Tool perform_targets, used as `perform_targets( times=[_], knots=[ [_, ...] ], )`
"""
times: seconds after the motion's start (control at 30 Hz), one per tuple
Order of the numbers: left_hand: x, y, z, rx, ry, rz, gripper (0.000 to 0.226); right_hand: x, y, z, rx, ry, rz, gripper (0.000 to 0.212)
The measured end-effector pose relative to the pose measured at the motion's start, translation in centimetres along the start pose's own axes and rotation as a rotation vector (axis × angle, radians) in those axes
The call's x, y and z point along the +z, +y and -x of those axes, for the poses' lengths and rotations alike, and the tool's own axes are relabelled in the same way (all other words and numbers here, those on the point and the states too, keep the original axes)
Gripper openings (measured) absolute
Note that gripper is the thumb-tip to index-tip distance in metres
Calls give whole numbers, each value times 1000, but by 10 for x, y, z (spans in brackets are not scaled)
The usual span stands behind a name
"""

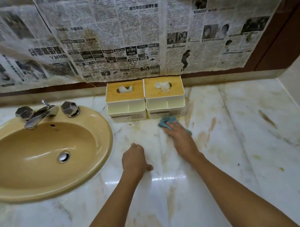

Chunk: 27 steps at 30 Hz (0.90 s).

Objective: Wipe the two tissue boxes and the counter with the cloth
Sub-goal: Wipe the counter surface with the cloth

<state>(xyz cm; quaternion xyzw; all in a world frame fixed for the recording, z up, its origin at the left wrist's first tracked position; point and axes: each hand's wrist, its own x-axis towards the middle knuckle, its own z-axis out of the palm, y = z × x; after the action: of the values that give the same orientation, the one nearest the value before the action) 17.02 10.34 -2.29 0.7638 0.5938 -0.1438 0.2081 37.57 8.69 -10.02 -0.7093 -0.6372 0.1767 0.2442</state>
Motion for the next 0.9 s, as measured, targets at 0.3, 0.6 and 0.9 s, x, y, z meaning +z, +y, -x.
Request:
perform_targets(
  times=[0.3, 0.6, 0.9],
  knots=[
    [-18, 86, -39, 249, -50, 53, 67, -84, 63, -24, 272, 259, -114, 54],
    [-6, 116, -65, 131, -67, -77, 64, -99, 96, -108, 214, -153, -6, 60],
    [-15, 122, -56, 151, -28, -126, 29, -97, 124, 4, -72, -216, -13, 67]
  ],
)
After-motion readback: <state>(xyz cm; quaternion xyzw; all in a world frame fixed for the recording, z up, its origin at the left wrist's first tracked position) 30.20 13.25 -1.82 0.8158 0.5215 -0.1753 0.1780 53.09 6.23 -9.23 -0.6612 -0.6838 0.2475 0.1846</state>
